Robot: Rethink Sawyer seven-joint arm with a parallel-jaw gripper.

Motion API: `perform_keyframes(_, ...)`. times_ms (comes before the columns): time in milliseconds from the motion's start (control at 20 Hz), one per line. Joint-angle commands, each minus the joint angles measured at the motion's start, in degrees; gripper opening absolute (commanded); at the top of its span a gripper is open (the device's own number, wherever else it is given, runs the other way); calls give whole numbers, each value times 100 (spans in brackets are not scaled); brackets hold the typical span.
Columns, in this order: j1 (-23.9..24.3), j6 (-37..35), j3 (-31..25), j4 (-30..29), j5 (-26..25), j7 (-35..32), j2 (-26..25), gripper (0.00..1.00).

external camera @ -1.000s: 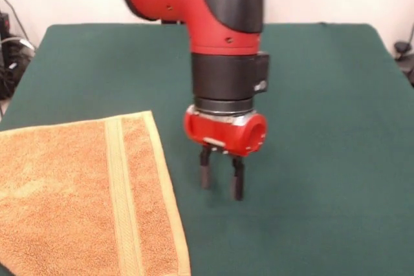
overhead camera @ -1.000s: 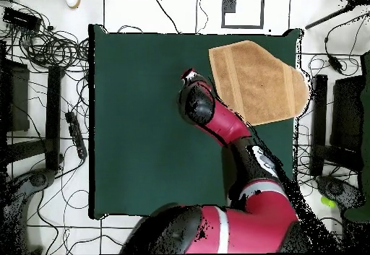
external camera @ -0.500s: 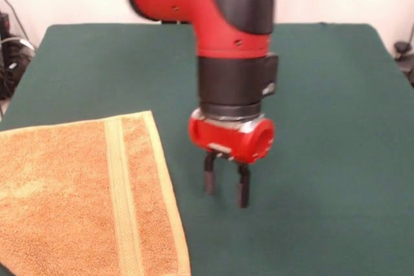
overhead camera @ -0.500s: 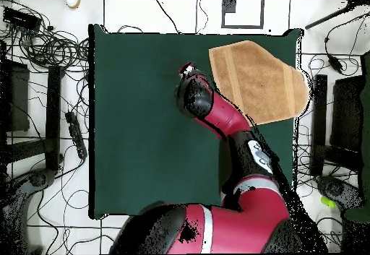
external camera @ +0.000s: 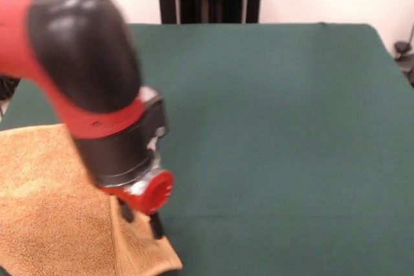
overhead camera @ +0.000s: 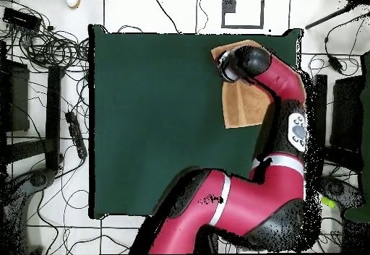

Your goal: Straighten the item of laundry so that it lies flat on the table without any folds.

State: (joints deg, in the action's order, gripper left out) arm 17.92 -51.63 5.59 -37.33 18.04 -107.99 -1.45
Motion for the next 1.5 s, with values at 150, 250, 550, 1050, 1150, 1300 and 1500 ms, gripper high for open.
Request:
perform_keyframes(150,198,-1489,754,3081,-109,-15,-2023,100)
perform_keyframes(250,185,-1469,954,3172,135,-147,-2114,100)
perform_keyframes(550,193,-890,1655,3306,1010,-252,-2473,100)
perform_keyframes(1050,217,-8,2422,3243,2416,-44,-2822,100)
perform_keyframes(1150,227,191,2528,3245,2531,-71,-2865,100)
perform_keyframes(1300,237,348,2645,3235,2710,9,-2909,100)
perform_keyframes(1500,291,212,2842,3222,3000,168,-2917,100)
